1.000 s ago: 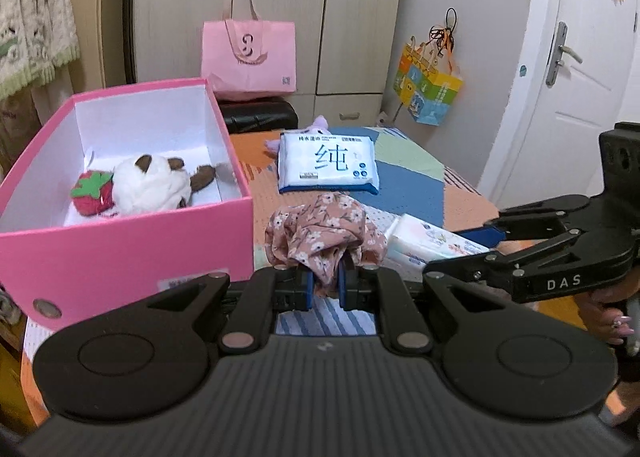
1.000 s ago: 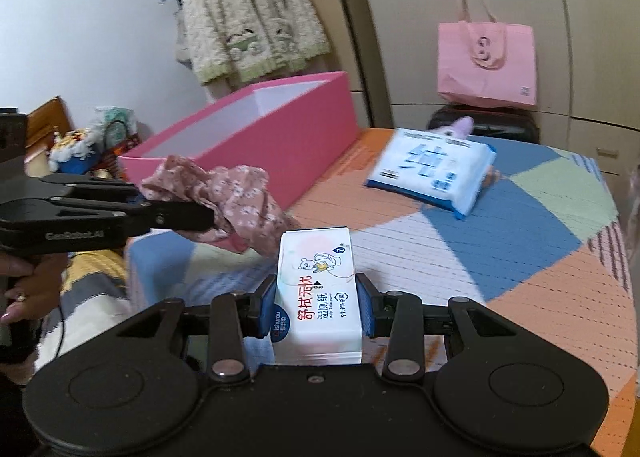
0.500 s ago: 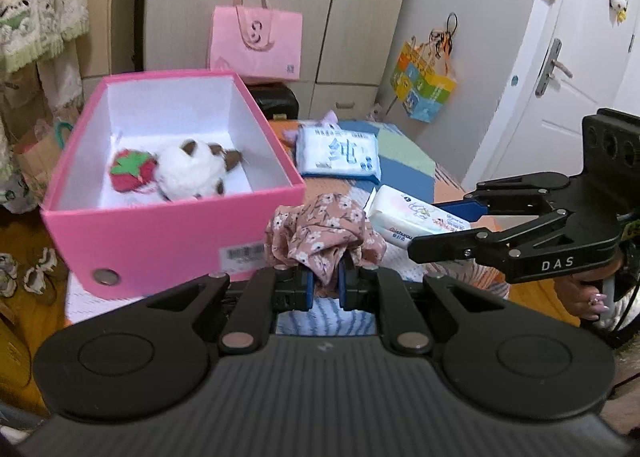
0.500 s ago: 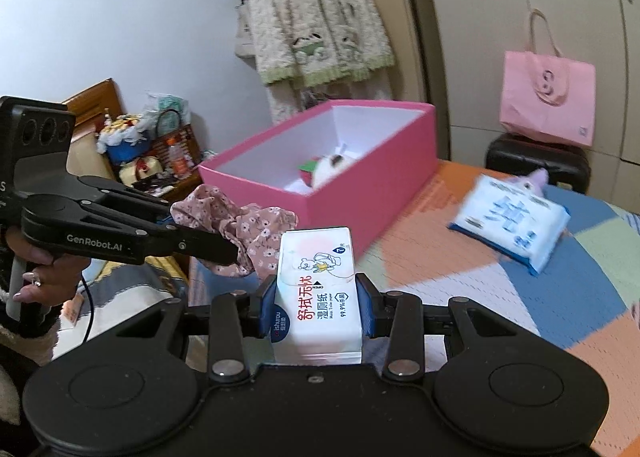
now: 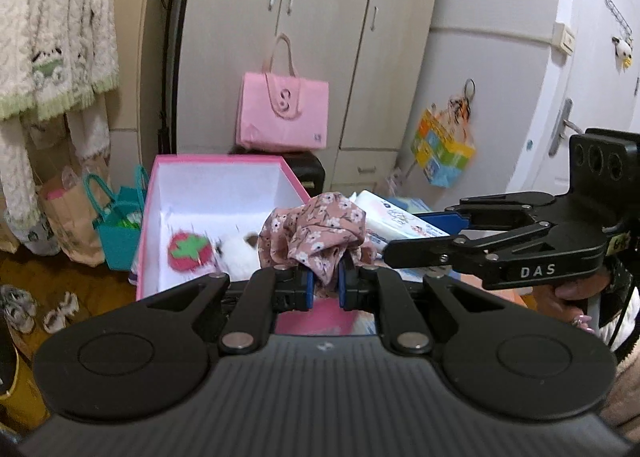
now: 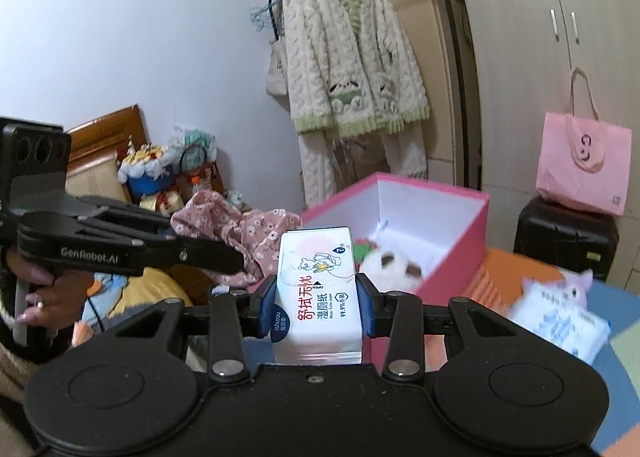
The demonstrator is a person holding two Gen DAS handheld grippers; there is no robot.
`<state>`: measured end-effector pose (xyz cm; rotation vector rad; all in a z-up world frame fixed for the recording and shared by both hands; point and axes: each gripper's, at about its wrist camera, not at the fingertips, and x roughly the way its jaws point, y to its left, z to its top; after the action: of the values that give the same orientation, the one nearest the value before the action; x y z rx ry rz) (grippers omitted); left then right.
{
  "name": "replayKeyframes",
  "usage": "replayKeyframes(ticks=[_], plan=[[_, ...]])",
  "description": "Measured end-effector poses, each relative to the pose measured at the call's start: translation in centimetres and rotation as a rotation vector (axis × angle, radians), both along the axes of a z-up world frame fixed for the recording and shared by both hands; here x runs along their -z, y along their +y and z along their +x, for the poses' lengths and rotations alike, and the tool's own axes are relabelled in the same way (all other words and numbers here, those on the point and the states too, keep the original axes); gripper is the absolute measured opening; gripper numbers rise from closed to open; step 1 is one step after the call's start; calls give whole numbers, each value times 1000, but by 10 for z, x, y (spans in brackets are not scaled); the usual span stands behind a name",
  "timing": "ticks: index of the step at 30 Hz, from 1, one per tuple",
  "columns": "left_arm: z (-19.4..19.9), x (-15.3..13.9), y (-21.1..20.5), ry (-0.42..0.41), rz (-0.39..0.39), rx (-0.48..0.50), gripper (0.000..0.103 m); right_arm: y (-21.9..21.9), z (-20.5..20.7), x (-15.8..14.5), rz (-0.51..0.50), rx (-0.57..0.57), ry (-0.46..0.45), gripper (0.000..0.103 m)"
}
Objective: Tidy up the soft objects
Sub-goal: 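Lift the floral cloth and small wipe pack and carry them toward the box, then open both grippers over the pink box to drop cloth and wipe pack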
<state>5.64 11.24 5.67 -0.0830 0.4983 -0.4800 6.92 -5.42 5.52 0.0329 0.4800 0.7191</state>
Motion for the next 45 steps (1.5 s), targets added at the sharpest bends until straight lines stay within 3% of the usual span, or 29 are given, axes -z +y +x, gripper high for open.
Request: replayKeyframes(ticks=[7,12,18,25,27,37,39,43,45], plan=[[29,0,5,-54,17,-79,10,20,42,-14,-2,9,-13,45],[47,13,3,-70,87,-161,10,32,70,-9,-58,71,-33,45],[74,35,3,-8,171,-222,10,40,101,4,-157,121,-38,45],[100,58,2,68,251,-248,11,47,136,19,-229,105,11,45],[106,64,-5,69,315,-247,12,51,144,24,-252,92,22,45],[124,74,-10,148,334,-243,13,72,188,48,-377,46,86,45],[128,74,-10,173,329,-252,16,75,192,53,-398,31,99,45],[132,73,-5,211,294,-254,42,78,198,60,-420,42,102,48],[131,70,-1,238,236,-242,47,76,194,57,-414,60,84,61]])
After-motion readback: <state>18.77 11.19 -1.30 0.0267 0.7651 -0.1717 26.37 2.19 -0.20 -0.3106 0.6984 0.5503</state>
